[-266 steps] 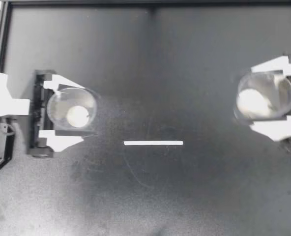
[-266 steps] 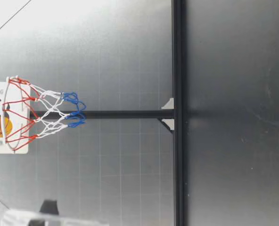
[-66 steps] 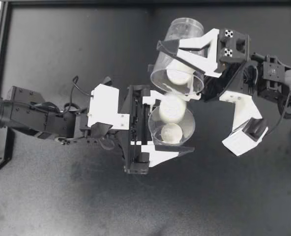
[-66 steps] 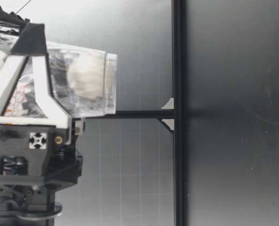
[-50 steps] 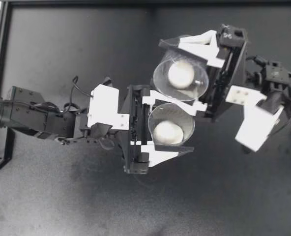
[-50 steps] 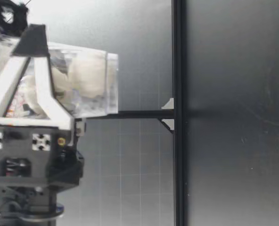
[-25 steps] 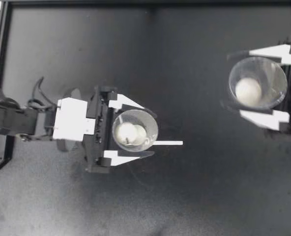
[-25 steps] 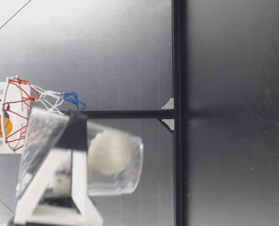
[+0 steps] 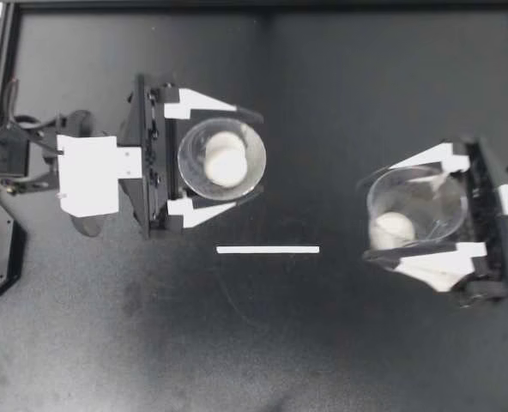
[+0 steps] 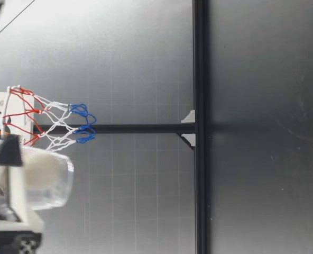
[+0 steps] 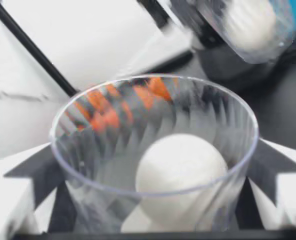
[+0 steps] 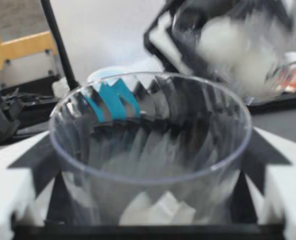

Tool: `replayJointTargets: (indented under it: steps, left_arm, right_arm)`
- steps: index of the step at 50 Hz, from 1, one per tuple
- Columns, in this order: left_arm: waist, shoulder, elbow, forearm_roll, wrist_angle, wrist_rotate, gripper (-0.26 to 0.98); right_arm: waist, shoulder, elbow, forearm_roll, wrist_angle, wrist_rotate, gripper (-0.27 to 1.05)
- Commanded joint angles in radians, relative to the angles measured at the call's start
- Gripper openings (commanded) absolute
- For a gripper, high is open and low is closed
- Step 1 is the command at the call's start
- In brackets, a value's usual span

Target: Transfer one of the two balls in the right glass into the left glass, then transfer it back to the right glass.

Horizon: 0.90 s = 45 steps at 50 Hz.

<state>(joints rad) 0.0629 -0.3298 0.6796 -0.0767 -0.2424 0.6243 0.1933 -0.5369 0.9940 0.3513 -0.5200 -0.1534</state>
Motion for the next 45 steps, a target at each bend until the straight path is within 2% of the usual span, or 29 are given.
replayJointTargets:
  steps: [1,25,45]
  left_arm:
    - [0.009,-0.018,-0.043,0.0,-0.005,0.041,0.75]
    - [0.02,-0.009,-0.112,0.0,-0.037,0.262,0.75]
    - [0.037,0.023,-0.132,0.0,-0.057,0.433,0.75]
  right_arm:
    - [0.012,0.041,-0.037,-0.018,-0.043,0.034,0.73]
    - [0.02,0.272,-0.17,-0.249,-0.16,0.313,0.73]
    - [0.018,0.38,-0.247,-0.287,-0.167,0.356,0.73]
